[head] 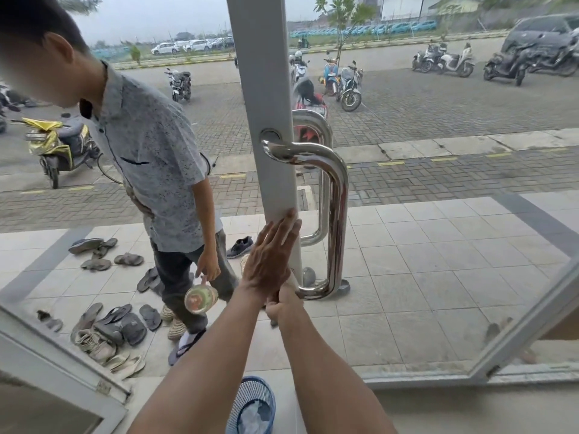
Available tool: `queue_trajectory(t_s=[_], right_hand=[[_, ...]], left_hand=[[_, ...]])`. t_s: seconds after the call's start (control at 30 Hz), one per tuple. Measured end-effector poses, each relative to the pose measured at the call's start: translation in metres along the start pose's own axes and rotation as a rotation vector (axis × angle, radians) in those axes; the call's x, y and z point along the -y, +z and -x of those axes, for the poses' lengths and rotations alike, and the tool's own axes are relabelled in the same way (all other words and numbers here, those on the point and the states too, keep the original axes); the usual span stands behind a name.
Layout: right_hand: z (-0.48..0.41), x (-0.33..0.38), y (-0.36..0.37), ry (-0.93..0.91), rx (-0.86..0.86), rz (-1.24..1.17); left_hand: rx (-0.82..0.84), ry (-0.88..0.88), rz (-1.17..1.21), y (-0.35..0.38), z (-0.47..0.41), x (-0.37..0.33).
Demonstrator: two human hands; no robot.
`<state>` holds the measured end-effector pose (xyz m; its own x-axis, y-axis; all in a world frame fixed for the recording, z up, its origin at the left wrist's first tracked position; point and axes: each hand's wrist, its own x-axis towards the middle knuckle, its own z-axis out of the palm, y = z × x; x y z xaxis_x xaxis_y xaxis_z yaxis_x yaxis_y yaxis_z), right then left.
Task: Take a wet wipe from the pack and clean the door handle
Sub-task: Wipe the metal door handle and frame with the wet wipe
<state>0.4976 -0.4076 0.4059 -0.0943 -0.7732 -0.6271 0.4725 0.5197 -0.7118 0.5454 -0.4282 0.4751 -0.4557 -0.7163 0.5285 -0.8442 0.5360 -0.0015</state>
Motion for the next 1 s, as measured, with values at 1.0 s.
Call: queue_trajectory(t_s=[1.0], right_hand=[[0.014,0.013,-0.018,-1.038,-0.239,2.194]], left_hand=[[0.135,-0.021,0.052,-0.017,0.006,-0.002]])
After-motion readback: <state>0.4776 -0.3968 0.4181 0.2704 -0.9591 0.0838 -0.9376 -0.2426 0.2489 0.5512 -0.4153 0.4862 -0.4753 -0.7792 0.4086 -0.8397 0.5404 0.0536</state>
